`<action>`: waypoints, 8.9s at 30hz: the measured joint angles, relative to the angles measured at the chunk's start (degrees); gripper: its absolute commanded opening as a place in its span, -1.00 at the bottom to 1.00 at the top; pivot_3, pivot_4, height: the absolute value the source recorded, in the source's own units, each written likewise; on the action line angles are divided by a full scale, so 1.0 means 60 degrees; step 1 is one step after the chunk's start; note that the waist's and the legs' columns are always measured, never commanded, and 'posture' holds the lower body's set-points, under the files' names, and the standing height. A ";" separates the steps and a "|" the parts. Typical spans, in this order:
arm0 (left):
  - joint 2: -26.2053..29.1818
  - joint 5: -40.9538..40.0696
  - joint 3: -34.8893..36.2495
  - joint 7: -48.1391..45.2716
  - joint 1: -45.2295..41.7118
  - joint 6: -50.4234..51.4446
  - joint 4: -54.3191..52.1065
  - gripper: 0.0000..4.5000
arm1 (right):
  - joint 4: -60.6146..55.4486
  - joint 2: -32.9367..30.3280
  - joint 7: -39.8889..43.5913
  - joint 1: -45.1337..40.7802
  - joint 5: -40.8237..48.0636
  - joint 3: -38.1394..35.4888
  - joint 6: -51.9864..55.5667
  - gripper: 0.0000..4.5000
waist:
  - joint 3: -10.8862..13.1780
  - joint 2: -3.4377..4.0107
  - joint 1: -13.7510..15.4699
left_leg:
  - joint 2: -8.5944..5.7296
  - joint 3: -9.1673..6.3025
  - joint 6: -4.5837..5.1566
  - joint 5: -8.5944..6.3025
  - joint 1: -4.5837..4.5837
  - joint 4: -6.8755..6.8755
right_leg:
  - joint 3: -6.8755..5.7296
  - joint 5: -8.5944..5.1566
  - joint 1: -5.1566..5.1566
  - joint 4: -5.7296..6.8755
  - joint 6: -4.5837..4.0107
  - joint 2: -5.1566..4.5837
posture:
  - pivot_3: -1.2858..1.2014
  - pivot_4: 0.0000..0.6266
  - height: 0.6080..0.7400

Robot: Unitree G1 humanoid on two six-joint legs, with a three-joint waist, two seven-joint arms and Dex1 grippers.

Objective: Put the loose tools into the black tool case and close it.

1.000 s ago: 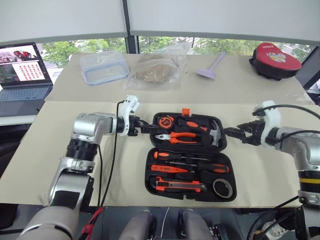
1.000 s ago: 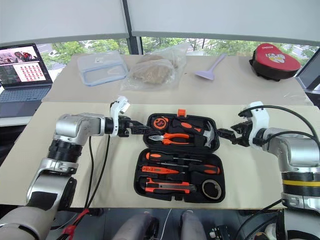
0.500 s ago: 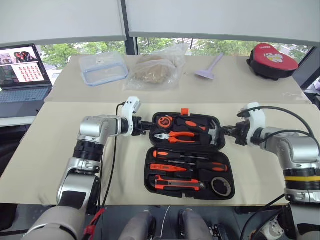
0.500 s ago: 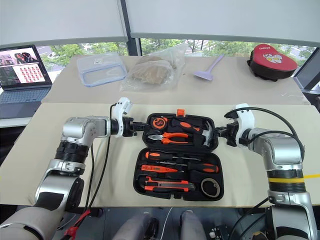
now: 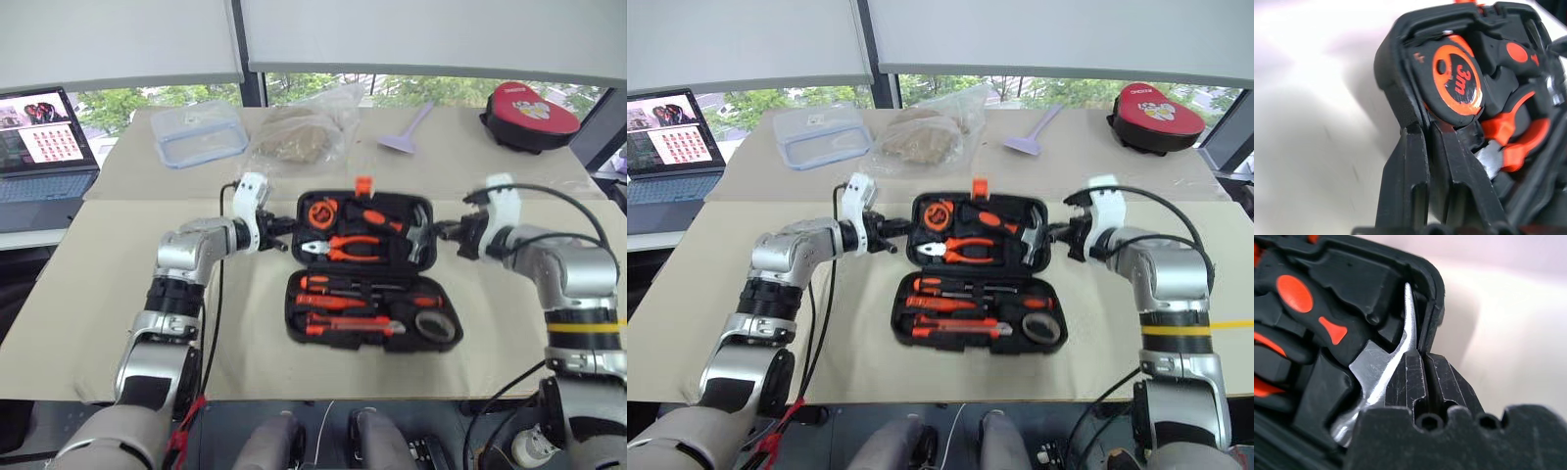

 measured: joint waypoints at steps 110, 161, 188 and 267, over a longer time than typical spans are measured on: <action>-0.0688 0.3430 -0.5061 -0.5286 -0.0417 -0.7620 0.0836 -0.83 | -0.5575 -0.0556 0.1715 0.6971 -0.1317 0.1759 -0.3151 -1.00 | -0.0117 -0.0062 0.0240 | 0.0022 -0.0010 0.0079 -0.0093 0.0337 -0.0058 | 0.0015 -0.0021 0.0357 -0.0191 0.0045 0.0042 | 0.03 -0.52 0.72; -0.0722 0.3570 -0.4973 -0.5205 -0.0522 -0.7895 0.1099 -0.83 | -0.5450 0.0709 0.1203 0.7277 -0.1562 0.1416 -0.3250 -1.00 | -0.0163 -0.0158 -0.0209 | 0.0058 -0.0014 0.0056 -0.0099 0.0358 -0.0096 | 0.0016 -0.0023 0.0344 -0.0186 0.0037 0.0071 | 0.03 -0.52 0.72; -0.0828 0.3729 -0.5020 -0.5203 -0.0375 -0.8090 0.0985 -0.83 | -0.6707 -0.0890 0.1902 0.7549 -0.0394 0.0865 -0.2474 -1.00 | -0.0145 -0.0123 0.0060 | 0.0047 -0.0018 0.0063 -0.0114 0.0345 -0.0099 | 0.0003 -0.0032 0.0352 -0.0218 0.0037 0.0054 | 0.03 -0.52 0.72; 0.2411 0.1577 -0.2896 -0.6393 0.1532 -0.4016 -0.2013 0.42 | -0.6683 -0.2671 0.4339 0.8655 0.2370 -0.3079 -0.2404 0.09 | -0.0114 -0.0073 -0.0152 | 0.0060 -0.0011 0.0089 -0.0135 0.0345 -0.0147 | 0.0007 -0.0042 0.0317 -0.0215 0.0026 0.0063 | 0.03 -0.52 0.72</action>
